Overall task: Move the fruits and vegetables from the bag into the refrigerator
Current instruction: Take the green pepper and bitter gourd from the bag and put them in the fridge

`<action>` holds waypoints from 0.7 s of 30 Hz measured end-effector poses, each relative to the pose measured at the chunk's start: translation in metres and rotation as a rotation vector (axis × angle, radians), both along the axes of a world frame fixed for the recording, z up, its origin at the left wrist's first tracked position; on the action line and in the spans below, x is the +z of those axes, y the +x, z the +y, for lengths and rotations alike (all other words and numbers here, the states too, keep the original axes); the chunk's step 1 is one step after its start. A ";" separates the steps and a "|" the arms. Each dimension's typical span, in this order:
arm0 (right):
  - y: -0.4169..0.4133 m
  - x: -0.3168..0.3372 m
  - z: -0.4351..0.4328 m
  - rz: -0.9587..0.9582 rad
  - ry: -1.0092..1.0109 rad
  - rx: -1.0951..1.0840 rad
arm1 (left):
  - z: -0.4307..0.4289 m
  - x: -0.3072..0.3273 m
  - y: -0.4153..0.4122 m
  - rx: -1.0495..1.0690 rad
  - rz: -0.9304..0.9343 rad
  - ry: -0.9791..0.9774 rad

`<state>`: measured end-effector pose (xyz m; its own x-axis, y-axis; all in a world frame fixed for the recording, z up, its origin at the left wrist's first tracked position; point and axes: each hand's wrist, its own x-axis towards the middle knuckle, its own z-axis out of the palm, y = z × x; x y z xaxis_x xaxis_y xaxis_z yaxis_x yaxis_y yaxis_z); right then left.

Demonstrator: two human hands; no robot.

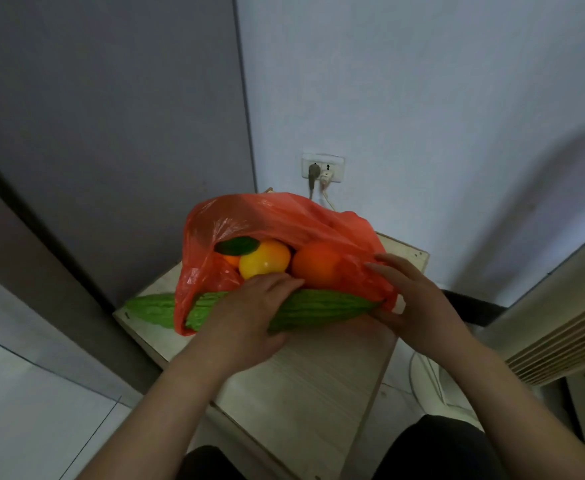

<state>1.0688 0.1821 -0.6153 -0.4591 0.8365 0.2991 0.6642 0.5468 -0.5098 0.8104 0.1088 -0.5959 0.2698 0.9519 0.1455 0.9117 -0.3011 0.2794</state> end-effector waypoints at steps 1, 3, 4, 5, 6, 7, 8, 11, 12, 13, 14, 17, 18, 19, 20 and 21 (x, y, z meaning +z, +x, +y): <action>0.000 -0.001 -0.001 0.012 -0.012 0.004 | 0.003 -0.001 0.009 -0.006 0.010 0.020; 0.000 -0.001 -0.002 0.028 -0.005 0.023 | 0.008 -0.001 0.022 -0.033 0.031 0.079; 0.001 -0.001 -0.002 0.029 -0.004 0.030 | 0.010 0.000 0.023 -0.038 0.027 0.086; 0.001 0.000 0.000 0.025 -0.002 0.037 | 0.010 0.001 0.021 -0.033 0.007 0.086; 0.001 0.000 0.001 0.019 0.003 0.043 | 0.009 0.003 0.017 -0.022 -0.025 0.091; 0.001 0.001 0.003 0.011 0.008 0.047 | 0.006 0.007 0.011 -0.009 -0.057 0.103; 0.001 0.003 0.005 0.001 0.008 0.047 | 0.003 0.013 0.006 0.001 -0.089 0.124; -0.001 0.012 0.012 -0.011 0.043 0.053 | -0.005 0.039 -0.008 0.014 -0.242 0.205; -0.002 0.016 0.015 -0.007 0.061 0.052 | -0.006 0.047 -0.011 0.030 -0.302 0.238; -0.003 0.020 0.017 -0.005 0.067 0.044 | -0.006 0.054 -0.015 0.047 -0.356 0.268; -0.004 0.024 0.019 -0.011 0.063 0.034 | -0.006 0.060 -0.017 0.059 -0.398 0.290; -0.004 0.035 0.021 -0.078 0.008 0.023 | -0.002 0.068 -0.019 0.097 -0.465 0.332; -0.004 0.039 0.019 -0.089 0.000 0.040 | 0.000 0.069 -0.018 0.113 -0.480 0.344; -0.004 0.044 0.016 -0.090 0.005 0.070 | 0.001 0.071 -0.017 0.129 -0.497 0.356; -0.004 0.048 0.012 -0.087 0.021 0.104 | 0.003 0.074 -0.016 0.142 -0.515 0.369; -0.004 0.053 0.009 -0.085 0.047 0.134 | 0.003 0.077 -0.014 0.149 -0.530 0.383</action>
